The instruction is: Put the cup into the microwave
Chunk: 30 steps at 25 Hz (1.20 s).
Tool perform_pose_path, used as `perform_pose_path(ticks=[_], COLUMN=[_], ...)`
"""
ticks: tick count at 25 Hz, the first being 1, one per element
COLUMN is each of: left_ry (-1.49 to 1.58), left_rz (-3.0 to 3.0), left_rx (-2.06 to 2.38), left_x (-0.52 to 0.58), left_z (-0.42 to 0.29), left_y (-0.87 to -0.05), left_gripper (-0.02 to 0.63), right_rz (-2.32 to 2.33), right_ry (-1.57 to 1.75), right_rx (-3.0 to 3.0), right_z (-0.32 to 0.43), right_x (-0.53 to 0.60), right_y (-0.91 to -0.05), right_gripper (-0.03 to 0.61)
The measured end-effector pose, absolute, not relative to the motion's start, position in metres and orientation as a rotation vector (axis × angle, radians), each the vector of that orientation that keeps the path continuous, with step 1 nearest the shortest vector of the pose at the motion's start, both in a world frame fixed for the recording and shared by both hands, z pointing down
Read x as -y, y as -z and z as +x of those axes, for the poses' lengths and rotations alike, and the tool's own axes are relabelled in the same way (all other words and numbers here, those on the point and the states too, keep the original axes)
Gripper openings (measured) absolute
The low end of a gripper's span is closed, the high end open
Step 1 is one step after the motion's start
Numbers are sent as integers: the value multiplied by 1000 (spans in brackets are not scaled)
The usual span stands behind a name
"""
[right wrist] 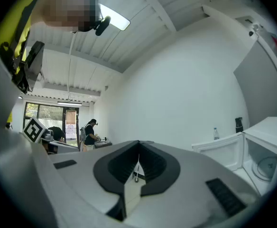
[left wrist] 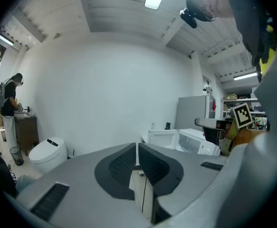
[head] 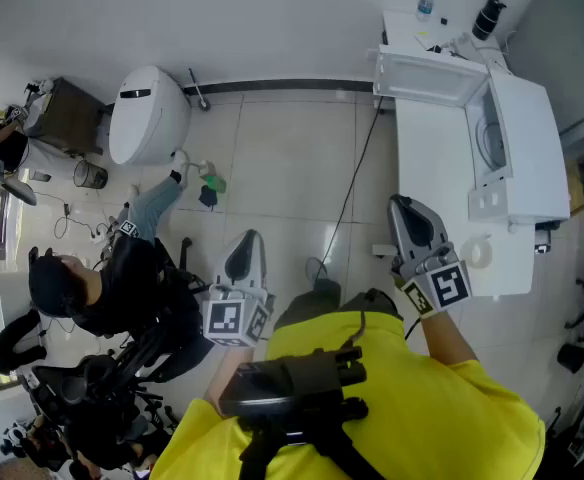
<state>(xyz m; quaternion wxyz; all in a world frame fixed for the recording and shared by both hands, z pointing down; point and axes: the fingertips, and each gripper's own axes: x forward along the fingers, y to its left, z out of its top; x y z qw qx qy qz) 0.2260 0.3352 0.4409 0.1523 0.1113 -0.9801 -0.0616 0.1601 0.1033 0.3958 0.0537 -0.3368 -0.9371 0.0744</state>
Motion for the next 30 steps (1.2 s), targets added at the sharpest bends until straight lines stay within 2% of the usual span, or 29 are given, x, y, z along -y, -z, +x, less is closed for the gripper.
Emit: perform_pose_path(ticks=[9, 16, 26, 30], left_ry=[204, 165, 107, 89], left_rz=[411, 618, 889, 1021], left_rx=[2789, 2744, 2719, 2667], left_x=[-377, -340, -260, -215], left_z=[135, 46, -139, -190], left_y=[-457, -469, -444, -446], left_gripper=[15, 15, 15, 15], right_rz=[-852, -690, -470, -317], right_ry=[-227, -251, -310, -340], right_rx=[2848, 2883, 2941, 2972], right_z=[106, 45, -102, -120], right_x=[-123, -105, -46, -14], right_y=[-415, -426, -425, -423], right_gripper=[8, 8, 8, 8])
